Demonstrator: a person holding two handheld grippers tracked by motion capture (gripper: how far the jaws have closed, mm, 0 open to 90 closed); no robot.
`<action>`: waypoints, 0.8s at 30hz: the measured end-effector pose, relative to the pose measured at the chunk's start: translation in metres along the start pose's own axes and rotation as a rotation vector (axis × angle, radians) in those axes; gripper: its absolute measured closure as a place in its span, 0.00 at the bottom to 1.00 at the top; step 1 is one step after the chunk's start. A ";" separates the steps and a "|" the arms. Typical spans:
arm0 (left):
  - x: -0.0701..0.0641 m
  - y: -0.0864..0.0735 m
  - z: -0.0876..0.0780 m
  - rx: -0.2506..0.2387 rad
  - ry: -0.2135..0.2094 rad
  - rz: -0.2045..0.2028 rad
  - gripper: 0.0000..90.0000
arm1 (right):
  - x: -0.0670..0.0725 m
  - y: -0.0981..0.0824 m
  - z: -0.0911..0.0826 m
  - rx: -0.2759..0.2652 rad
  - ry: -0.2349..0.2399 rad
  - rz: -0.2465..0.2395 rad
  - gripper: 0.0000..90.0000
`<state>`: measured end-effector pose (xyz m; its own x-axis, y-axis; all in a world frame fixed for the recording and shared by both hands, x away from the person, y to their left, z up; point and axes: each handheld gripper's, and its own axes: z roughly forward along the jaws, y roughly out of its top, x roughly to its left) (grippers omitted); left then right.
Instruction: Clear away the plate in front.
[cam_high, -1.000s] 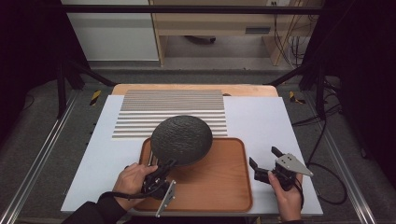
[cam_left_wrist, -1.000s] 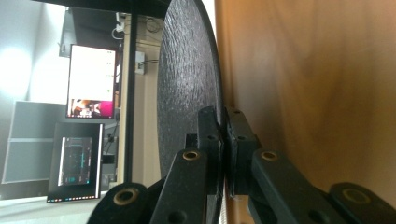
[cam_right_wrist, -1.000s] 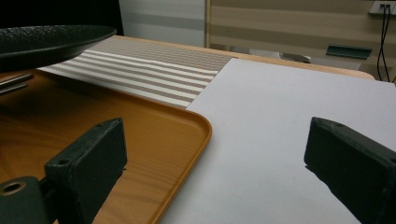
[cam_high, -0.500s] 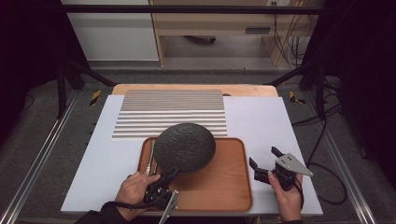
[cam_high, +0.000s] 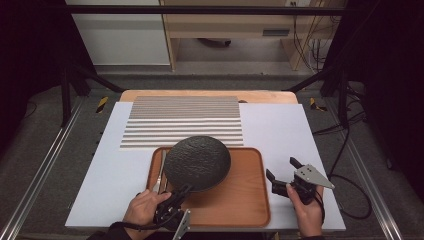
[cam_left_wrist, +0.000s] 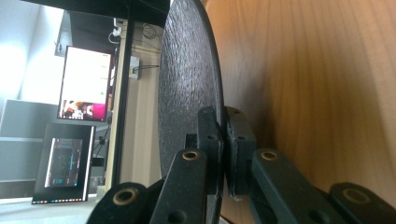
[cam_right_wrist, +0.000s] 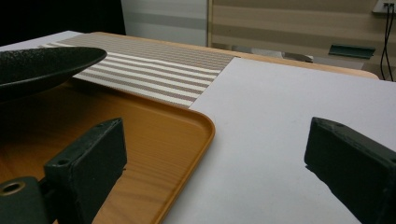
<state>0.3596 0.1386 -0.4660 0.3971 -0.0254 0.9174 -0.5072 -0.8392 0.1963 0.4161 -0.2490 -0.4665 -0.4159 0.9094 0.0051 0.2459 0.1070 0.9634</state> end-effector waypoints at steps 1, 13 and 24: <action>-0.001 0.001 -0.001 0.004 -0.001 0.003 0.96 | 0.000 0.000 0.000 0.000 -0.001 0.000 0.06; -0.008 0.010 -0.007 -0.012 -0.008 0.023 0.96 | 0.001 0.001 0.000 -0.002 -0.001 -0.008 0.06; -0.018 0.017 -0.009 -0.034 -0.039 0.042 0.96 | 0.000 0.000 -0.001 0.000 -0.006 -0.001 0.06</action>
<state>0.3373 0.1298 -0.4761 0.4043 -0.0815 0.9110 -0.5491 -0.8182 0.1705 0.4157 -0.2493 -0.4660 -0.4112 0.9116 0.0023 0.2457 0.1084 0.9633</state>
